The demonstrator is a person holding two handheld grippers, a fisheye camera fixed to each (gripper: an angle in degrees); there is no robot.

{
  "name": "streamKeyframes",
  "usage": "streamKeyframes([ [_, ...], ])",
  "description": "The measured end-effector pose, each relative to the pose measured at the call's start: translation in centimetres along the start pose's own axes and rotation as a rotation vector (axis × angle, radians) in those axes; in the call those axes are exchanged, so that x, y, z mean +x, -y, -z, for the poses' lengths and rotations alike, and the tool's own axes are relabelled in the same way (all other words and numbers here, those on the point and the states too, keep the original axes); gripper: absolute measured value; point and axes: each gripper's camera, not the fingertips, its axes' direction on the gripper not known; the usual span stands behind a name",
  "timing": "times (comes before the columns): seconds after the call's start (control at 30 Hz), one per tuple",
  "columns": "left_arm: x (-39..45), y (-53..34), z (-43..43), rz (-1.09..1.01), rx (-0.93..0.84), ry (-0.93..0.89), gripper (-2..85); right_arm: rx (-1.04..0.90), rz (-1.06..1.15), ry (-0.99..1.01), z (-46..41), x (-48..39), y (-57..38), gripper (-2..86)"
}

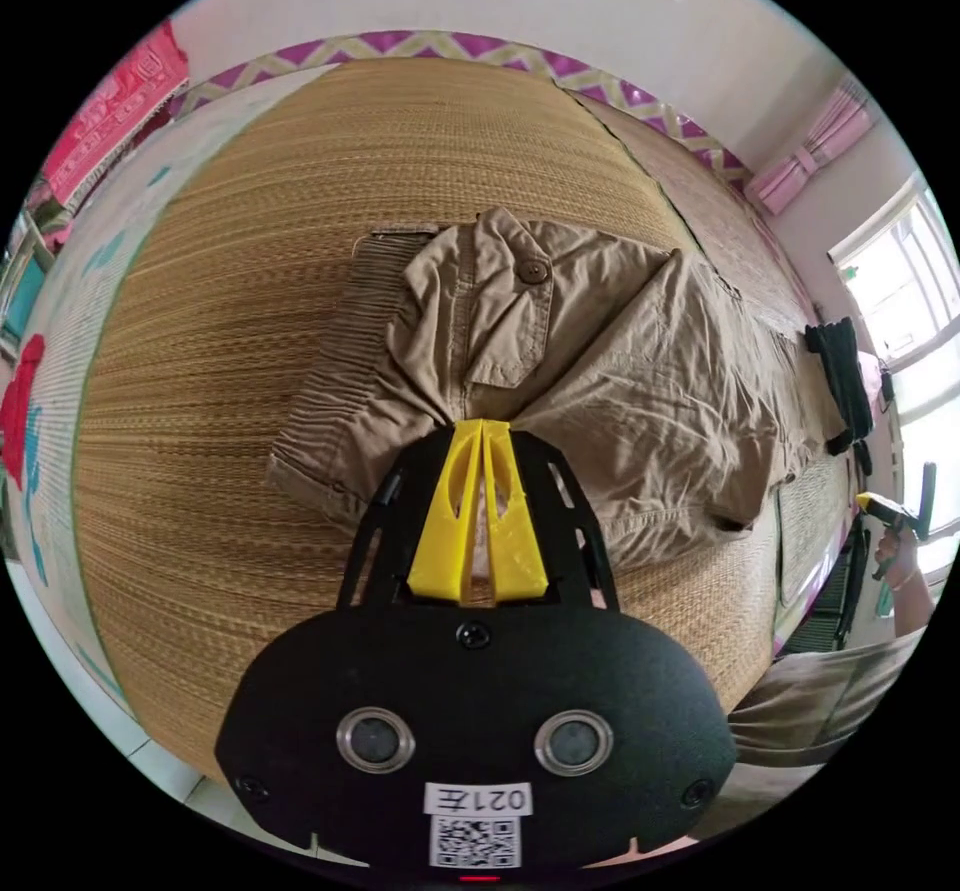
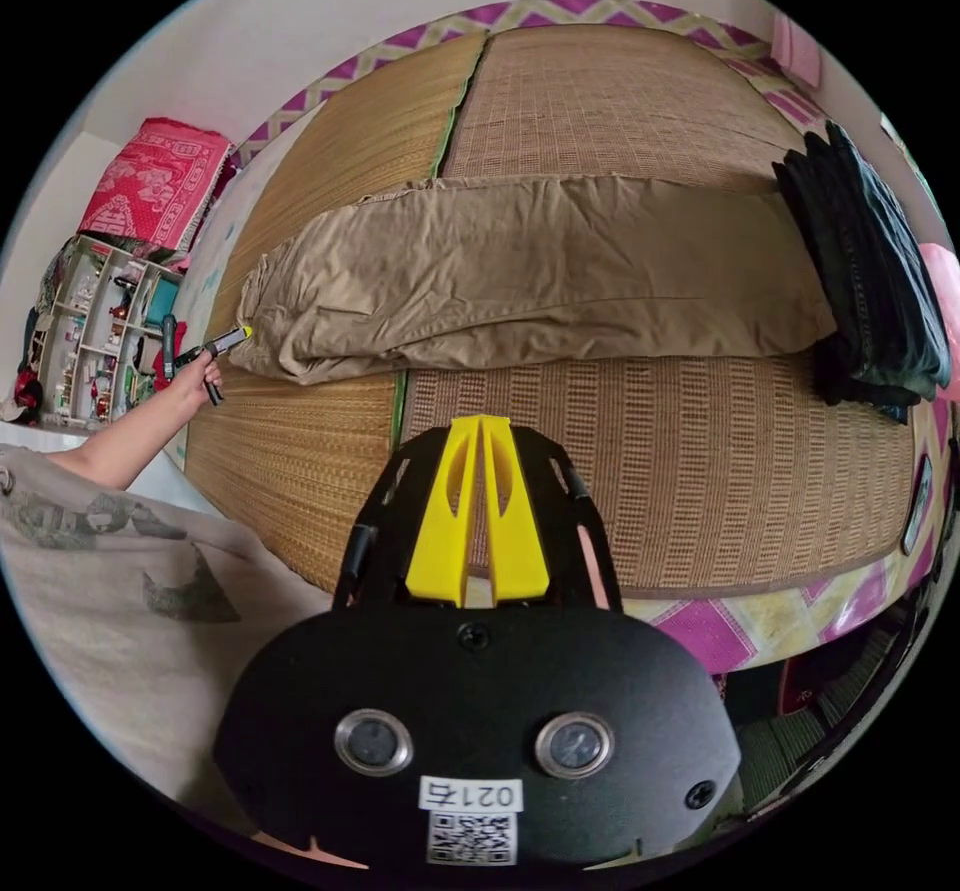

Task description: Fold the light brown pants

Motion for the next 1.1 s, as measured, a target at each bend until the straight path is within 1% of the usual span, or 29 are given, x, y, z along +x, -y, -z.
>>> streamKeyframes([
  [0.2, -7.7, -0.6, 1.9, 0.048, -0.026, 0.070, -0.9, -0.002, 0.053, 0.015, -1.6, -4.1, 5.4, 0.1],
  [0.3, -11.2, -1.1, 3.6, 0.166, -0.003, -0.040, -0.9, -0.027, 0.147, -0.012, -3.3, -6.1, 10.1, 1.9],
  [0.33, -11.9, -1.4, 5.2, 0.188, 0.086, -0.116, -0.9, -0.035, 0.171, -0.027, -3.6, -6.5, 11.2, 3.2],
  [0.37, -11.5, -1.2, 7.0, 0.147, 0.177, -0.142, -0.8, -0.031, 0.238, -0.057, -4.0, -7.3, 13.5, 5.7],
  [0.4, -10.9, -0.8, 7.7, 0.112, 0.197, -0.137, -0.8, -0.023, 0.328, -0.104, -4.4, -8.3, 15.8, 6.9],
  [0.43, -9.3, 0.3, 8.5, 0.023, 0.189, -0.125, -0.6, -0.029, 0.376, -0.136, -4.6, -8.8, 17.0, 7.5],
  [0.47, -7.4, 1.7, 8.7, -0.078, 0.151, -0.112, -0.4, -0.050, 0.480, -0.198, -5.2, -9.8, 19.3, 7.9],
  [0.5, -6.3, 2.4, 8.7, -0.130, 0.133, -0.099, -0.2, -0.062, 0.584, -0.248, -5.9, -10.7, 21.5, 8.3],
  [0.57, -1.7, 5.1, 8.3, -0.317, 0.088, -0.045, 1.3, -0.083, 0.701, -0.294, -6.7, -11.4, 24.8, 8.5],
  [0.6, -0.7, 5.7, 8.0, -0.357, 0.077, -0.041, 1.7, -0.107, 0.754, -0.309, -7.3, -11.7, 26.8, 8.7],
  [0.67, 2.7, 8.5, 6.4, -0.473, 0.029, -0.024, 3.6, -0.142, 0.815, -0.335, -8.2, -11.9, 29.8, 8.9],
  [0.83, 7.2, 14.2, 2.1, -0.600, -0.050, 0.000, 5.3, -0.293, 0.959, -0.375, -11.3, -12.5, 35.1, 8.1],
  [0.97, 9.3, 18.0, -1.9, -0.692, -0.138, 0.035, 6.4, -0.392, 0.995, -0.300, -12.9, -12.2, 38.1, 6.0],
  [1.1, 9.4, 20.3, -5.3, -0.744, -0.233, 0.017, 7.3, -0.432, 0.979, -0.244, -12.9, -12.0, 40.0, 0.1],
])
